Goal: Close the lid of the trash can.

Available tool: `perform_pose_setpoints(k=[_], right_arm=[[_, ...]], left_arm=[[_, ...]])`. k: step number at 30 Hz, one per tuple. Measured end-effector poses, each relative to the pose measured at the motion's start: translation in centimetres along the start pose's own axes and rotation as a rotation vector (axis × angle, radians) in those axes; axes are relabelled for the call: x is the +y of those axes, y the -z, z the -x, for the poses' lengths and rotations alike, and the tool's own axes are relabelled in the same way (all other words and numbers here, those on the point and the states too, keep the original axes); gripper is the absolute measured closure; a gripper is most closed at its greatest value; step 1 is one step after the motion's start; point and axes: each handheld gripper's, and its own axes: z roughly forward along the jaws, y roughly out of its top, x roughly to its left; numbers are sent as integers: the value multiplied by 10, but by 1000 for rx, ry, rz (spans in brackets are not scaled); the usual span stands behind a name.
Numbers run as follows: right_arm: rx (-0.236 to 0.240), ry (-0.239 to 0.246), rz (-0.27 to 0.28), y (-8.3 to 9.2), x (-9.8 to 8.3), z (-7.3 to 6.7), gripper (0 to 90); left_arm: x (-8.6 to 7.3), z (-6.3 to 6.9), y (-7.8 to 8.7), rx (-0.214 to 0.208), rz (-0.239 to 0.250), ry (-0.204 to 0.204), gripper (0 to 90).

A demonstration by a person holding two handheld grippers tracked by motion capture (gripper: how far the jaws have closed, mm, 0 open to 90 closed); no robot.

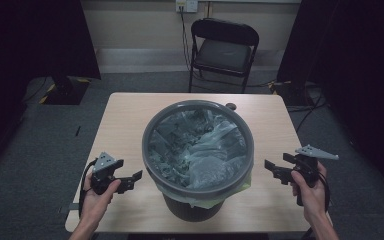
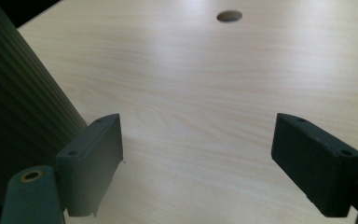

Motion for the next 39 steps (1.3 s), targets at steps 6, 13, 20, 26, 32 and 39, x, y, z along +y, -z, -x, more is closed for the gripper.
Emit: perform_pose_setpoints(k=[6,13,20,26,32,39], right_arm=[[-23,11,-71,-20,-16,1,160],[-57,83,-121,-40,-30,-5,161],[-64,66,-175,-57,-47,-6,165],[-74,80,-228,-68,-56,-11,166],[-126,119,-199,-74,-61,-12,149],[-121,123,-172,-74,-64,-12,135]], left_arm=[[-14,-3,-11,13,-37,5,156],[-29,-3,-24,5,-107,-34,156],[-37,2,-33,6,-161,-60,156],[-42,2,-40,30,-196,-74,156],[-43,7,-44,68,-209,-116,147],[-46,8,-45,71,-191,-110,132]])
